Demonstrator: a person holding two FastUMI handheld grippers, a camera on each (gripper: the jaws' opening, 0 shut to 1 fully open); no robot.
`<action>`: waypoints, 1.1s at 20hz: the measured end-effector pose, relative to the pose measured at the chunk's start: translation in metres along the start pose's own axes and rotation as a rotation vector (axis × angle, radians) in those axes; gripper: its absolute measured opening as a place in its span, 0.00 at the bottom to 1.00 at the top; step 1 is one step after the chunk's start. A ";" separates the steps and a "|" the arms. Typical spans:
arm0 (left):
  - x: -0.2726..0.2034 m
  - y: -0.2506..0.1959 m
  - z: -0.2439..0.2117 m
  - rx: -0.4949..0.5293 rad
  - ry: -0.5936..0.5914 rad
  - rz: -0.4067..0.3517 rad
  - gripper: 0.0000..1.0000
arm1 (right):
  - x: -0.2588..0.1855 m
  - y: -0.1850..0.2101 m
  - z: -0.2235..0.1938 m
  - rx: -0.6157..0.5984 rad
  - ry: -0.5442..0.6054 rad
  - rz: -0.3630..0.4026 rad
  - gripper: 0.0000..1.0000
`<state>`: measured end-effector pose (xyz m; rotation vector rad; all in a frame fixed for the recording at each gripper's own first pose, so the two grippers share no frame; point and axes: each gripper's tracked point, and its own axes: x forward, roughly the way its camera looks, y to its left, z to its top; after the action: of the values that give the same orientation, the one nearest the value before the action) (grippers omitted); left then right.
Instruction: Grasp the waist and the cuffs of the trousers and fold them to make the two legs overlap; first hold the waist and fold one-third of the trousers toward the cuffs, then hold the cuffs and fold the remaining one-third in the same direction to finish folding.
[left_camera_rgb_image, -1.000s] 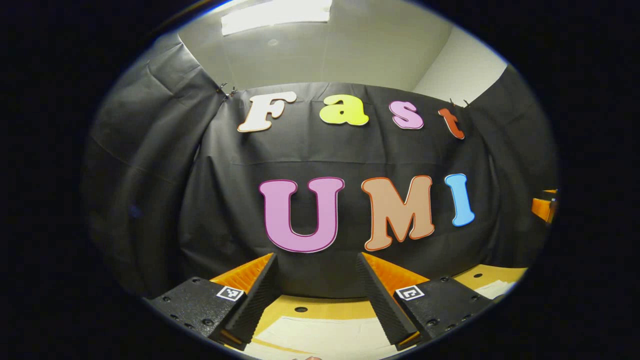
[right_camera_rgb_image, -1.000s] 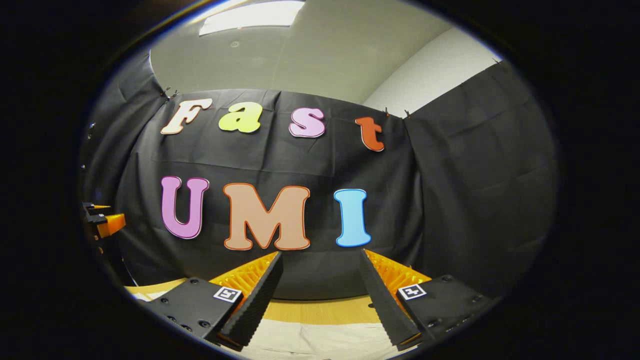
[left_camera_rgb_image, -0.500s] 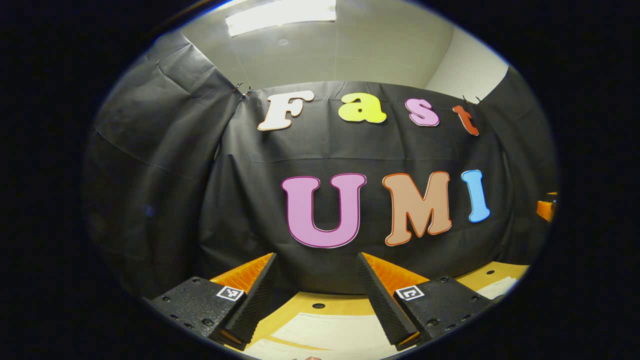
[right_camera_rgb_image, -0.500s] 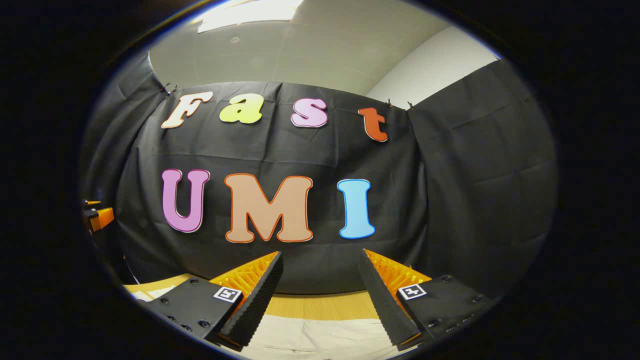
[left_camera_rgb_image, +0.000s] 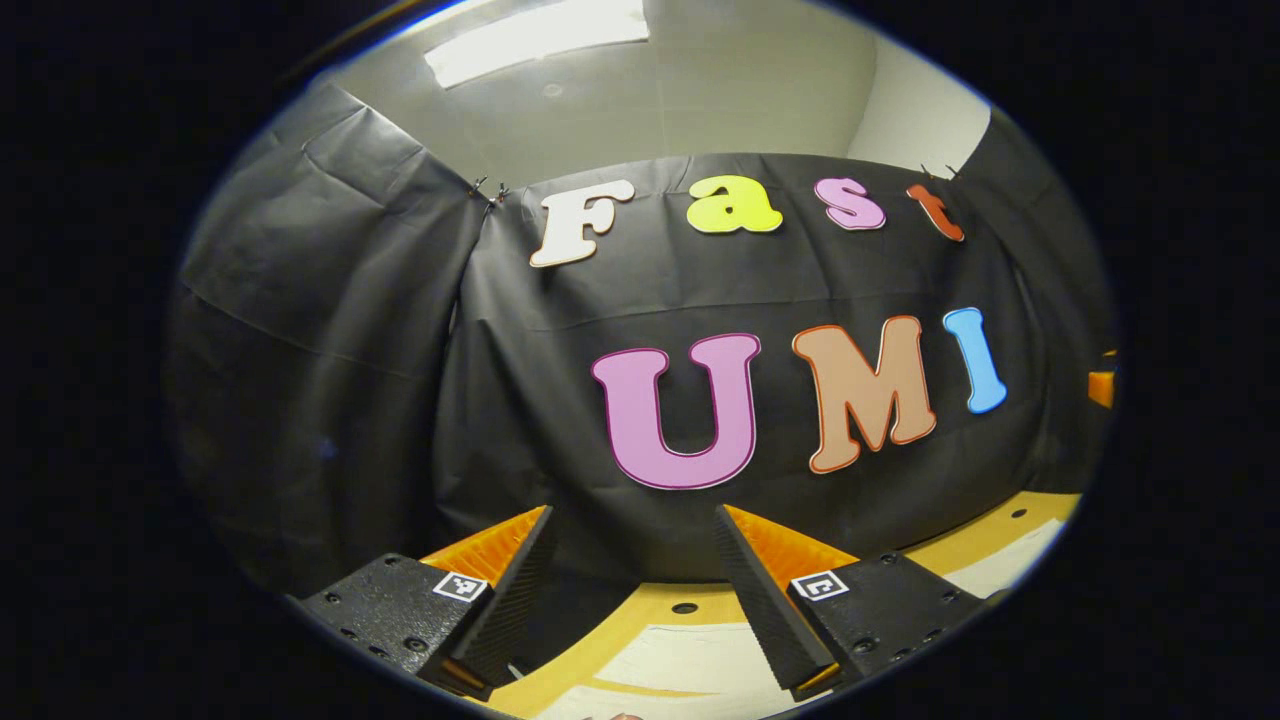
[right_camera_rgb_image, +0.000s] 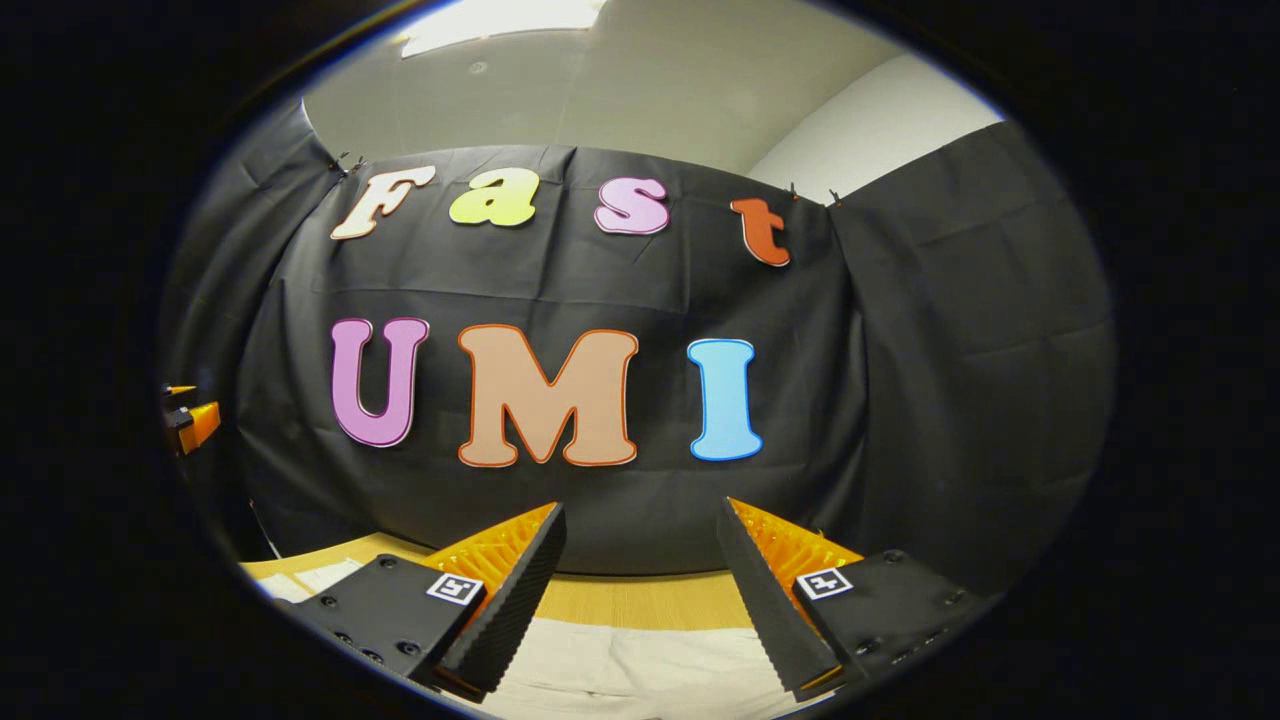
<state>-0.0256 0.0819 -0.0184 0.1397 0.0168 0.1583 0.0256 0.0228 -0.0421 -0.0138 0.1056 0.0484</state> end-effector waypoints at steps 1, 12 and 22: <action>0.000 0.003 -0.001 0.019 -0.004 -0.006 0.94 | 0.003 0.003 0.001 0.002 -0.002 0.003 0.98; -0.041 0.021 -0.060 0.414 0.062 -0.170 0.95 | 0.012 0.020 -0.035 0.026 0.048 0.025 0.98; -0.135 0.001 -0.201 0.781 0.310 -0.602 0.96 | 0.006 0.010 -0.075 0.041 0.120 0.011 0.98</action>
<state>-0.1647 0.0893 -0.2165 0.8772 0.4283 -0.4416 0.0236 0.0318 -0.1170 0.0246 0.2266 0.0559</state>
